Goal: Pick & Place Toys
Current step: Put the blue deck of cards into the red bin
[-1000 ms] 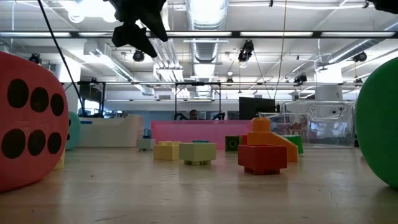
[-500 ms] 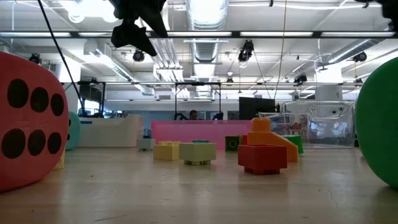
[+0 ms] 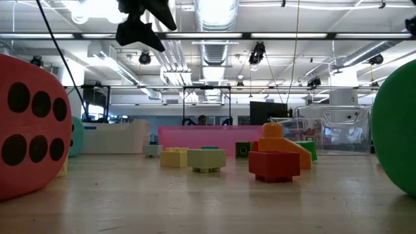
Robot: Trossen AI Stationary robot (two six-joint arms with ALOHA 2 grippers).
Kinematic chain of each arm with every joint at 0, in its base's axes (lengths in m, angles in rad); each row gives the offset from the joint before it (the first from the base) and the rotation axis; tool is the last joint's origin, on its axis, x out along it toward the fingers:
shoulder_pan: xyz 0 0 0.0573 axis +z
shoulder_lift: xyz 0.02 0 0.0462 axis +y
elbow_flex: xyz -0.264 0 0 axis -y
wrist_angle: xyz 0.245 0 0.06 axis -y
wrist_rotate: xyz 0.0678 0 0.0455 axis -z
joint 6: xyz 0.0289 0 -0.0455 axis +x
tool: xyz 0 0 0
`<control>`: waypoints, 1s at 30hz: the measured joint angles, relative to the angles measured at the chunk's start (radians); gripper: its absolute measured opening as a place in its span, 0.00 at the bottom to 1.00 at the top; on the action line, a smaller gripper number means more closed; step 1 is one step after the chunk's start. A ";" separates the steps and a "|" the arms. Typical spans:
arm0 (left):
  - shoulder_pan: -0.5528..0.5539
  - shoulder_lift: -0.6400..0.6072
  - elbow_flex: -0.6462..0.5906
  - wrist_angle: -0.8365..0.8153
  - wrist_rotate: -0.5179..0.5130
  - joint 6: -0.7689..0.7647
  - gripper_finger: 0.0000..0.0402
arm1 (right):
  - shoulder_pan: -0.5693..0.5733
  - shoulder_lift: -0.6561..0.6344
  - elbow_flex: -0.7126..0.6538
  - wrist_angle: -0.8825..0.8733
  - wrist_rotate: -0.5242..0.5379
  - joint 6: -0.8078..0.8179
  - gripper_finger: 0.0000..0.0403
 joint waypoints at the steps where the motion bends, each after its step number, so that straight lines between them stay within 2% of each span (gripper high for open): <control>1: 0.000 -0.001 0.000 0.000 0.000 0.008 0.69 | 0.000 0.000 0.000 0.002 0.002 -0.107 0.86; 5: 0.000 -0.001 0.000 0.000 0.000 0.015 0.69 | 0.001 0.003 -0.003 0.007 0.002 -0.485 0.86; 8: 0.000 -0.001 0.000 0.000 0.000 0.015 0.69 | 0.000 0.003 -0.010 0.009 0.002 -0.619 0.86; 11: 0.000 -0.001 0.000 0.000 0.000 0.014 0.69 | 0.000 0.003 -0.022 0.007 0.002 -0.642 0.86; 15: 0.000 -0.001 0.000 0.000 0.000 -0.001 0.69 | 0.002 0.003 -0.039 0.020 0.003 -0.447 0.86; 17: 0.000 -0.001 0.000 0.000 0.000 -0.001 0.69 | 0.013 0.003 -0.039 0.054 0.007 -0.458 0.86; 21: 0.000 -0.001 0.000 0.000 0.000 0.007 0.69 | 0.037 0.007 -0.039 0.134 0.001 -0.815 0.86; 26: 0.000 -0.001 0.000 0.000 0.000 0.015 0.69 | 0.057 0.020 -0.040 0.147 0.002 -1.287 0.86; 30: -0.002 -0.001 0.000 -0.001 0.000 0.015 0.69 | 0.057 0.041 -0.054 0.146 0.000 -1.528 0.86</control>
